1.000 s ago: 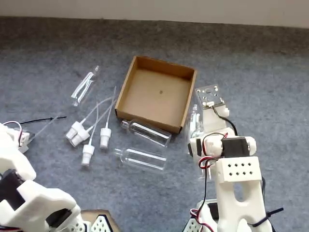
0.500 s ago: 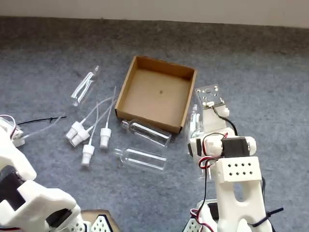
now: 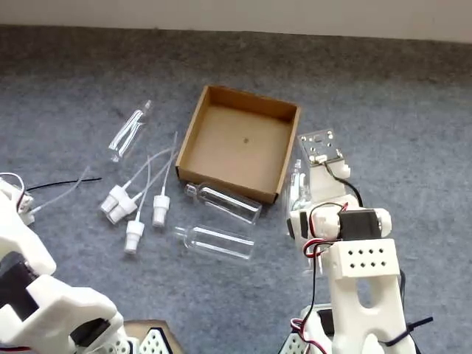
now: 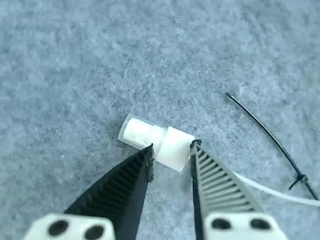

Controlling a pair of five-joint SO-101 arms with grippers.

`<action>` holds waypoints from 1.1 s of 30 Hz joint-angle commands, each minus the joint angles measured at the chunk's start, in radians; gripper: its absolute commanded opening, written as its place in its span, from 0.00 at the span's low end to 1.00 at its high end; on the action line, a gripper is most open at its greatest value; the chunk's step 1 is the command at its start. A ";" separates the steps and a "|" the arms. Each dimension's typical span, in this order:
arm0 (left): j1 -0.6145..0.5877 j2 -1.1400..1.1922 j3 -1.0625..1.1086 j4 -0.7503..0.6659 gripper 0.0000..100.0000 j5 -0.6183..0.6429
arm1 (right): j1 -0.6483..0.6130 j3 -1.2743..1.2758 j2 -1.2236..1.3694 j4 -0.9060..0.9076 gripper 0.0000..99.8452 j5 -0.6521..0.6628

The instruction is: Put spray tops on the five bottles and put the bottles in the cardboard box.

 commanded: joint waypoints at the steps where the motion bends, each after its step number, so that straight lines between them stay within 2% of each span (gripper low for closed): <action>1: -0.012 -0.008 -0.081 0.046 0.12 0.178 | -0.007 -0.005 -0.021 0.008 0.02 -0.003; 7: -0.012 -0.008 -0.081 0.071 0.14 0.247 | -0.007 -0.005 -0.021 0.008 0.02 -0.002; 13: -0.024 -0.007 -0.081 0.109 0.29 0.322 | -0.007 -0.005 -0.021 0.008 0.02 -0.002; 18: -0.061 0.018 -0.085 0.101 0.29 0.339 | -0.007 -0.004 -0.021 0.008 0.02 -0.002; 26: -0.045 0.183 -0.139 0.106 0.29 0.338 | -0.007 -0.004 -0.021 0.008 0.02 -0.002; 29: -0.045 0.209 -0.191 0.107 0.25 0.334 | -0.007 -0.004 -0.021 0.008 0.02 -0.002; 31: -0.051 0.220 -0.217 0.106 0.17 0.321 | -0.007 -0.004 -0.021 0.008 0.02 -0.002; 33: -0.054 0.223 -0.237 0.106 0.09 0.256 | -0.007 -0.004 -0.021 0.008 0.02 -0.002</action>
